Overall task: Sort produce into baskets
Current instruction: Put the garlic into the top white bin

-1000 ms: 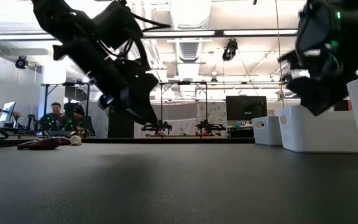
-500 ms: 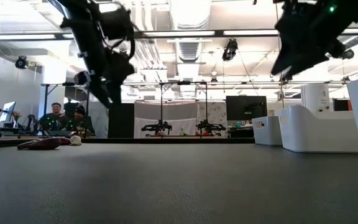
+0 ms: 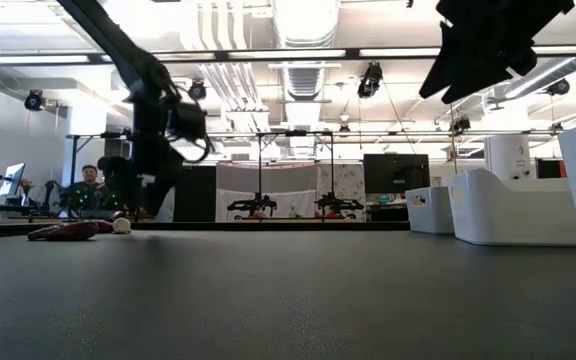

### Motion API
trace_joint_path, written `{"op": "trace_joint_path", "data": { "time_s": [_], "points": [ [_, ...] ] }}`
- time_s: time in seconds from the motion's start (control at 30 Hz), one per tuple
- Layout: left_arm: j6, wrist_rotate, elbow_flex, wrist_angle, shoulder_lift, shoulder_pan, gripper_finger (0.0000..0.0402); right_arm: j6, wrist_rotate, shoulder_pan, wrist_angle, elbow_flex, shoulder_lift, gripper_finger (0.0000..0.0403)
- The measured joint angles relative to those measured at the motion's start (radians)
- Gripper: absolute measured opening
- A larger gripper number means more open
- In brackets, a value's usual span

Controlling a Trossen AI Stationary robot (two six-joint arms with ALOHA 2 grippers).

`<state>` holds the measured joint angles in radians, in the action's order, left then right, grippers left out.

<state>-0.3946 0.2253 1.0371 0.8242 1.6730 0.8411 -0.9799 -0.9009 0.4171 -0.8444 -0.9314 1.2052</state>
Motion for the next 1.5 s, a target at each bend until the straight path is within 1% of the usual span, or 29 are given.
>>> {"op": "trace_joint_path", "data": {
  "time_s": [0.13, 0.27, 0.37, 0.5, 0.6, 0.73, 0.83, 1.0, 1.3, 1.4, 1.5],
  "points": [
    [0.001, 0.013, 0.028, -0.002, 0.058, 0.030, 0.0239, 0.022, 0.002, 0.004, 0.004, -0.003, 0.003, 0.0309],
    [0.009, 0.038, 0.057, 0.026, 0.099, 0.037, 0.0240, 0.023, 0.002, 0.004, 0.004, -0.003, 0.003, 0.0304],
    [0.010, 0.064, 0.075, 0.095, 0.130, 0.046, 0.0237, 0.023, 0.002, 0.004, 0.005, -0.003, 0.003, 0.0302],
    [0.020, 0.126, 0.088, 0.166, 0.151, 0.047, 0.0231, 0.022, 0.002, 0.004, 0.005, -0.003, 0.003, 0.0303],
    [0.028, 0.128, 0.078, 0.158, 0.154, 0.046, 0.0226, 0.022, 0.002, 0.004, 0.007, -0.003, 0.003, 0.0303],
    [0.038, 0.094, 0.059, 0.130, 0.154, 0.046, 0.0217, 0.021, 0.003, 0.004, 0.012, -0.003, 0.003, 0.0299],
    [0.040, 0.093, 0.050, 0.132, 0.153, 0.046, 0.0208, 0.019, 0.010, 0.004, 0.013, -0.002, 0.003, 0.0297],
    [0.047, 0.093, 0.042, 0.131, 0.153, 0.045, 0.0179, 0.019, 0.010, 0.004, 0.013, -0.002, 0.003, 0.0297],
    [0.091, 0.089, 0.045, 0.099, 0.152, 0.028, 0.0085, 0.022, 0.010, 0.004, 0.013, -0.002, 0.003, 0.0296],
    [0.107, 0.064, 0.061, 0.104, 0.142, 0.003, 0.0065, 0.022, 0.010, 0.004, 0.013, -0.002, 0.003, 0.0293],
    [0.122, 0.021, 0.089, 0.110, 0.112, -0.042, 0.0056, 0.022, 0.010, 0.004, 0.013, -0.002, 0.003, 0.0293]
  ]
}}
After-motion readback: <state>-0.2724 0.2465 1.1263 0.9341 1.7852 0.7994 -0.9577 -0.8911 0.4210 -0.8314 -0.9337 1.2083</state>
